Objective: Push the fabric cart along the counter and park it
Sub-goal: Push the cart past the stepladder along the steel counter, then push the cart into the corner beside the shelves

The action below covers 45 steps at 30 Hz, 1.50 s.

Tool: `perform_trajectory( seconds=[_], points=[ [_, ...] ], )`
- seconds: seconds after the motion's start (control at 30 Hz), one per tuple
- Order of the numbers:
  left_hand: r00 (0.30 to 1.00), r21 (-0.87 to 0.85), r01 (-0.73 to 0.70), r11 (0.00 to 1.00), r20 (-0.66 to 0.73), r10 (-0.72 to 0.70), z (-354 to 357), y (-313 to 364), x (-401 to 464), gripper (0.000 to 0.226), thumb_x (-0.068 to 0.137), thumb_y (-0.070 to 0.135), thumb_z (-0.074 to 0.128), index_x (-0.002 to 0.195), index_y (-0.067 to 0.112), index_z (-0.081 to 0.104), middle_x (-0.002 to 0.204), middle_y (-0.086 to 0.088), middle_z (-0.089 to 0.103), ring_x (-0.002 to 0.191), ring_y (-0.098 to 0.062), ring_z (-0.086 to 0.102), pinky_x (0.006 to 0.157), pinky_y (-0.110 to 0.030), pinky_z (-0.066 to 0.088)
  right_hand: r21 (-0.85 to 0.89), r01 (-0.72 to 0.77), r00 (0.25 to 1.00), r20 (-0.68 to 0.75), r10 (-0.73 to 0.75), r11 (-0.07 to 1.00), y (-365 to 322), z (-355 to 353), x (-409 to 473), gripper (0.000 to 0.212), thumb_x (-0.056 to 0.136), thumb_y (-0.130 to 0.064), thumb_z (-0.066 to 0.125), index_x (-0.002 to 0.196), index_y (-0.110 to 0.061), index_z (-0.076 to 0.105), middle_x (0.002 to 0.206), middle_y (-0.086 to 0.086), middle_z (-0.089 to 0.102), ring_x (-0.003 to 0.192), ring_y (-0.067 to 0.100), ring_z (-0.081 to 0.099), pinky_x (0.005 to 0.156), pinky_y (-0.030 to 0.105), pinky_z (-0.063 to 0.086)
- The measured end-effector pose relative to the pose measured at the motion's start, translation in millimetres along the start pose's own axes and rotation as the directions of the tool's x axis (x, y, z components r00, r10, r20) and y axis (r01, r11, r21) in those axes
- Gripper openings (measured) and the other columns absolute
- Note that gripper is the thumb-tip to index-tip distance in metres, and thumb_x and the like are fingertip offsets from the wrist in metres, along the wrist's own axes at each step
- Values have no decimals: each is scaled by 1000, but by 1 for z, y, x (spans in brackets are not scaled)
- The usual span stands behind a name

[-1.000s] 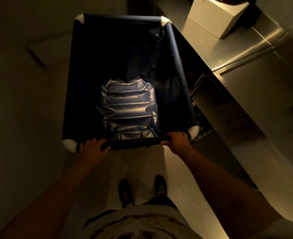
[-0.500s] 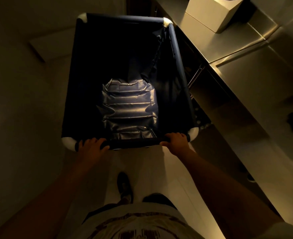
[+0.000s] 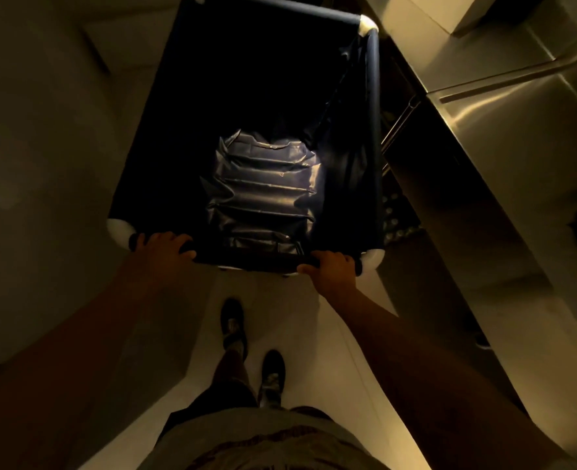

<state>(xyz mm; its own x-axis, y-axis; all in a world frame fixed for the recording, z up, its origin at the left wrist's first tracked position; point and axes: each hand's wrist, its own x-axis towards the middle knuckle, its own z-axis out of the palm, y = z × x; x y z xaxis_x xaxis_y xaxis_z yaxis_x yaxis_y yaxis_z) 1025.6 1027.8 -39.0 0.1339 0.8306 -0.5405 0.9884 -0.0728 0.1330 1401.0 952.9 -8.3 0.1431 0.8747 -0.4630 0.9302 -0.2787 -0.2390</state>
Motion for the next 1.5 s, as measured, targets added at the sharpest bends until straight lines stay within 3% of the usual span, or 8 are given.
perform_trajectory(
  seconds=[0.13, 0.6, 0.93, 1.13, 1.5],
  points=[
    [999, -1, -19, 1000, -49, 19, 16, -5, -22, 49, 102, 53, 38, 144, 28, 46, 144, -10, 52, 137, -37, 44, 119, -59, 22, 1, 27, 1000, -15, -27, 1000, 5, 16, -20, 49, 99, -63, 54, 124, -25, 71, 115, 6, 75, 118, 28, 65, 114, 45, 34],
    [999, -25, 13, 1000, 44, -12, 32, 3, -106, 51, 104, 49, 39, 149, 27, 40, 153, -12, 42, 145, -37, 34, 123, -58, 12, -11, 35, 998, 44, -34, 999, 9, 43, -89, 50, 99, -62, 53, 129, -25, 68, 120, 7, 73, 120, 29, 64, 115, 45, 36],
    [1000, -41, -15, 999, 17, 16, 73, -15, -156, 52, 102, 56, 36, 148, 33, 41, 153, -7, 45, 145, -34, 36, 123, -58, 13, 73, -13, 997, 80, 7, 997, 5, 60, -149, 48, 97, -58, 62, 132, -25, 68, 130, 8, 71, 129, 31, 60, 118, 47, 36],
    [1000, -39, -14, 999, -16, 13, 103, -24, -188, 51, 99, 59, 37, 145, 36, 44, 151, -5, 48, 143, -32, 37, 123, -57, 13, 38, -17, 997, 73, 14, 999, 8, 78, -189, 55, 97, -60, 60, 137, -23, 65, 136, 9, 67, 134, 31, 57, 120, 44, 33],
    [997, -40, 7, 999, -83, -11, 145, -34, -246, 50, 98, 59, 43, 143, 38, 48, 149, -2, 51, 142, -31, 39, 122, -54, 14, 12, -18, 998, 64, 17, 1000, 12, 114, -252, 54, 97, -62, 58, 137, -25, 65, 132, 6, 69, 131, 29, 58, 117, 42, 33]
  ],
)
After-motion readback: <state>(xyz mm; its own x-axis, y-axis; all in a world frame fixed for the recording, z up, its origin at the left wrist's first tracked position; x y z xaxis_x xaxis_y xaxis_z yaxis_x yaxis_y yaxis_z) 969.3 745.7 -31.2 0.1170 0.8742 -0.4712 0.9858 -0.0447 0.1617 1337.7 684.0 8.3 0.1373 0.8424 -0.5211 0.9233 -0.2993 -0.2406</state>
